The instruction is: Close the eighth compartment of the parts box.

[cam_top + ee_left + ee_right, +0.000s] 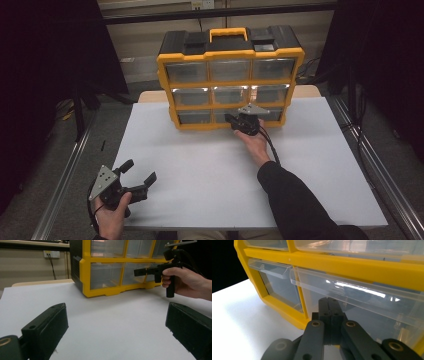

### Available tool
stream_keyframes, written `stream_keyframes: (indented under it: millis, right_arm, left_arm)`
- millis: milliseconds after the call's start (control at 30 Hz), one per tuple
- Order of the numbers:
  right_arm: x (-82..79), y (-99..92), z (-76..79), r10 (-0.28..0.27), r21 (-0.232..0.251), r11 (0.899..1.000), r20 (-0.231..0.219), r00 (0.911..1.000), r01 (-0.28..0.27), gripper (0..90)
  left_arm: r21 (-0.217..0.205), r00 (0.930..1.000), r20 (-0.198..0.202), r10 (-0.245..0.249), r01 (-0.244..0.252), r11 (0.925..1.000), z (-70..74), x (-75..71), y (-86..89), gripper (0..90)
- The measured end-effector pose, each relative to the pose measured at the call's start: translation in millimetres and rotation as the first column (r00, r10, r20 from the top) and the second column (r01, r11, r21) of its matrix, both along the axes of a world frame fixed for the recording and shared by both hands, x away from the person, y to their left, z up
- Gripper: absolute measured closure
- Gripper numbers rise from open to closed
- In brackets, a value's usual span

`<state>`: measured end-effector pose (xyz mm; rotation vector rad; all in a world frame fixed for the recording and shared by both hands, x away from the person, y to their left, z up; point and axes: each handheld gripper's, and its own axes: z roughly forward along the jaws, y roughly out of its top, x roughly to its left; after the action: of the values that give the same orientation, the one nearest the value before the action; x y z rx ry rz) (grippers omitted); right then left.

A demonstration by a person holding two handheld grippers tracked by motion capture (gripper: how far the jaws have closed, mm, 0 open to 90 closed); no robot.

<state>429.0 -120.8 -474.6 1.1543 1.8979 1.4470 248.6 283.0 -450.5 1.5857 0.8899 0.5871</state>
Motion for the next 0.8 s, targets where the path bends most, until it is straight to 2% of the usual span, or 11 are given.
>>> stream_keyframes:
  millis: [600, 633, 667, 800]
  right_arm:
    - [3.7, 0.2, -1.0, -0.009, -0.004, 1.000, 0.005, 1.0000, 0.009, 90.0]
    - [3.7, 0.3, -1.2, -0.009, -0.002, 1.000, 0.002, 1.0000, 0.009, 90.0]
    - [3.6, 0.4, -1.4, -0.009, -0.001, 1.000, 0.000, 1.0000, 0.009, 90.0]
    - [2.6, -2.8, -3.9, -0.004, 0.002, 1.000, -0.020, 0.9998, 0.004, 90.0]
  left_arm:
    - [-0.002, 1.0000, -0.005, 0.003, -0.003, 1.0000, -0.6, 1.0, -0.2, 4.0]
    - [-0.017, 1.0000, -0.008, 0.003, -0.003, 0.9998, -0.7, 1.3, -1.4, 4.0]
    - [0.000, 1.0000, -0.005, 0.004, -0.004, 1.0000, -0.3, 1.6, -0.6, 4.0]
    - [-0.005, 1.0000, -0.004, 0.004, -0.004, 1.0000, 0.0, 3.2, -1.9, 4.0]
